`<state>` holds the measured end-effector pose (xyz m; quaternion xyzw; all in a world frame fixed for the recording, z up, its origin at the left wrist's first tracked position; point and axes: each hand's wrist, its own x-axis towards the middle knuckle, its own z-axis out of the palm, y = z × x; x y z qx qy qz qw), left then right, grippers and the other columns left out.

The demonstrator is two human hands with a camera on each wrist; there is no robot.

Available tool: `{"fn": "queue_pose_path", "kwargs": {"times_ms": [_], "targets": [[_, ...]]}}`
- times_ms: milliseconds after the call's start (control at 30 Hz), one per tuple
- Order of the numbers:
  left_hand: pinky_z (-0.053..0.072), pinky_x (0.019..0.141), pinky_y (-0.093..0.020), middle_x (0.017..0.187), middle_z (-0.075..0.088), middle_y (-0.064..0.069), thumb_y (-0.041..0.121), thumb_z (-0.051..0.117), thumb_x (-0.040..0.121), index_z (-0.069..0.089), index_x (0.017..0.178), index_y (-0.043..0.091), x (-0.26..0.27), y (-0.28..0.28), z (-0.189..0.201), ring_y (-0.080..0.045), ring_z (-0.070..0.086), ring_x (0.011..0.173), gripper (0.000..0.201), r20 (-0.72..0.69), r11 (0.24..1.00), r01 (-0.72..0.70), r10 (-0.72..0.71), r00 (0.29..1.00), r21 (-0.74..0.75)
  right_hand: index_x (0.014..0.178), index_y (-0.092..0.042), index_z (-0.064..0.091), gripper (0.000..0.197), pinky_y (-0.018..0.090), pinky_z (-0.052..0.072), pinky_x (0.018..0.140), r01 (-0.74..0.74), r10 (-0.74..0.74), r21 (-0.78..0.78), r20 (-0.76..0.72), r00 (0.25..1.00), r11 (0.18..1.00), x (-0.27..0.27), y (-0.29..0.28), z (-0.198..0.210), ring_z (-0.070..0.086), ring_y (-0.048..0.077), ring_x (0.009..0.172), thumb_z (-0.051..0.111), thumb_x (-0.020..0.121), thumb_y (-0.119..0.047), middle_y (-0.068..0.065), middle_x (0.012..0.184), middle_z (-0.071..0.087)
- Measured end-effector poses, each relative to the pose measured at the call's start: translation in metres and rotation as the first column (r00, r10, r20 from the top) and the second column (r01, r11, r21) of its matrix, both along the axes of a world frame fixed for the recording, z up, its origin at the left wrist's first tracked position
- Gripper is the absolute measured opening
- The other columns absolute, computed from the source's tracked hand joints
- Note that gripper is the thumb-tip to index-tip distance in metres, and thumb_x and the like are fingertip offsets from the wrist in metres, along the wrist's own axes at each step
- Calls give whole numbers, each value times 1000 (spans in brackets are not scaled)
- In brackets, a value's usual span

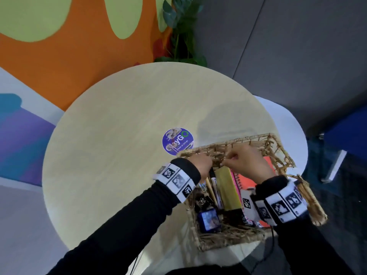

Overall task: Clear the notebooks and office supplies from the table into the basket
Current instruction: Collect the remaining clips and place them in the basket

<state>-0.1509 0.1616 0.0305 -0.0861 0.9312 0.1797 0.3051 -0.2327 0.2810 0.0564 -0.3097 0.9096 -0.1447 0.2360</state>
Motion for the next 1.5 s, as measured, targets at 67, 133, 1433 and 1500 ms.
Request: {"fn": "queue_pose_path", "kwargs": {"times_ms": [67,133,1433,1500], "targets": [[51,74,-32,93,66,-15,-2,58,85,68,94,-4,-5,8,-5,-29,64,88,13,83,997,76,-74,994,-18,80,-7,75,17,39,57,73,40,-39,-36,34,999,999,5,18,5,66,21,73,68,81,-23,7,78,71],[46,71,-31,75,57,-9,-2,57,87,68,94,-3,-8,12,-4,-25,55,69,13,116,991,130,-125,985,-33,82,-7,73,16,40,57,73,66,-63,-42,72,995,997,10,29,7,64,19,70,68,82,-23,5,73,69],[33,78,-29,93,66,6,33,53,85,63,82,22,19,-142,-117,-21,54,96,15,-487,974,-206,225,844,92,105,-7,67,24,32,46,86,-826,825,295,169,539,480,-74,-257,-69,58,28,108,57,83,-5,9,115,62],[29,81,-28,94,61,9,42,43,89,57,86,24,35,-140,-114,-15,47,98,23,-449,937,-318,349,823,145,110,-8,64,27,33,45,86,-858,847,295,212,487,420,-68,-258,-76,56,26,110,60,83,-6,9,117,60]]}}
